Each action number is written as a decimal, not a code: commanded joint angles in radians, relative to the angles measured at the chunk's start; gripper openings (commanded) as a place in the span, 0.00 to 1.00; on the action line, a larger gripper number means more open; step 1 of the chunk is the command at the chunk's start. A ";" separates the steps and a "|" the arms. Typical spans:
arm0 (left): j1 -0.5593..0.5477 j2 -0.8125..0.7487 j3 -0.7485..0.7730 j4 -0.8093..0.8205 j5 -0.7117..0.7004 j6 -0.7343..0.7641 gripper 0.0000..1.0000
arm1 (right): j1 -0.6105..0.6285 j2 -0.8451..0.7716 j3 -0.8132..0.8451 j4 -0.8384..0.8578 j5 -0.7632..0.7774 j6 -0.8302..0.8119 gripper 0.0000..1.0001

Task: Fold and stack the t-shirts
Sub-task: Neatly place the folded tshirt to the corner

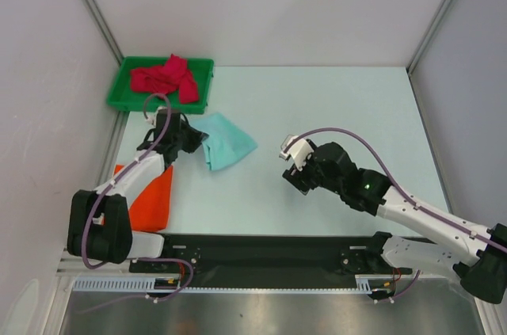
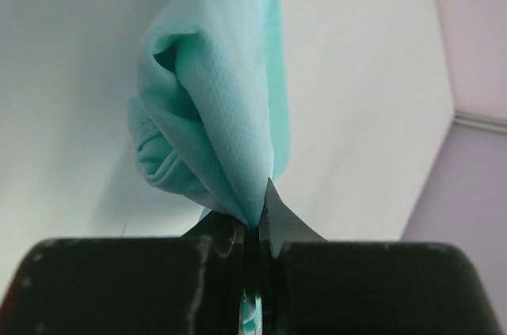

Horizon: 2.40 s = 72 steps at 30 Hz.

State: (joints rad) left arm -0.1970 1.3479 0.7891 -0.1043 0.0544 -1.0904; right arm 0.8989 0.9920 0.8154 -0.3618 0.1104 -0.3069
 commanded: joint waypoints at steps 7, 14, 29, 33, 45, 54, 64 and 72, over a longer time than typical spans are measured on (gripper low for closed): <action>0.226 -0.073 0.197 -0.351 -0.128 0.193 0.00 | -0.002 -0.069 -0.033 -0.037 0.028 -0.006 0.71; 0.341 -0.110 0.272 -0.505 -0.145 0.250 0.00 | -0.003 -0.081 -0.035 -0.040 0.026 -0.006 0.72; 0.505 -0.187 0.357 -0.626 -0.096 0.411 0.00 | -0.003 -0.110 -0.051 -0.049 0.012 -0.008 0.72; 0.534 -0.182 0.361 -0.634 -0.062 0.435 0.00 | -0.003 -0.125 -0.059 -0.055 0.009 -0.001 0.72; 0.556 -0.216 0.380 -0.693 -0.037 0.449 0.00 | -0.002 -0.156 -0.078 -0.066 0.003 0.012 0.72; 0.587 -0.245 0.414 -0.729 -0.051 0.481 0.00 | -0.002 -0.159 -0.074 -0.080 -0.005 -0.008 0.72; 0.614 -0.265 0.392 -0.759 -0.041 0.485 0.00 | -0.002 -0.151 -0.076 -0.071 -0.023 -0.006 0.72; 0.625 -0.262 0.388 -0.779 -0.051 0.504 0.00 | -0.002 -0.164 -0.093 -0.072 -0.021 0.000 0.72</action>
State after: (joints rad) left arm 0.4107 1.1118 1.1561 -0.8845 0.0051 -0.6189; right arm 0.8989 0.8497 0.7277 -0.4446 0.0917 -0.3077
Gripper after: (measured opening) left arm 0.048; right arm 0.716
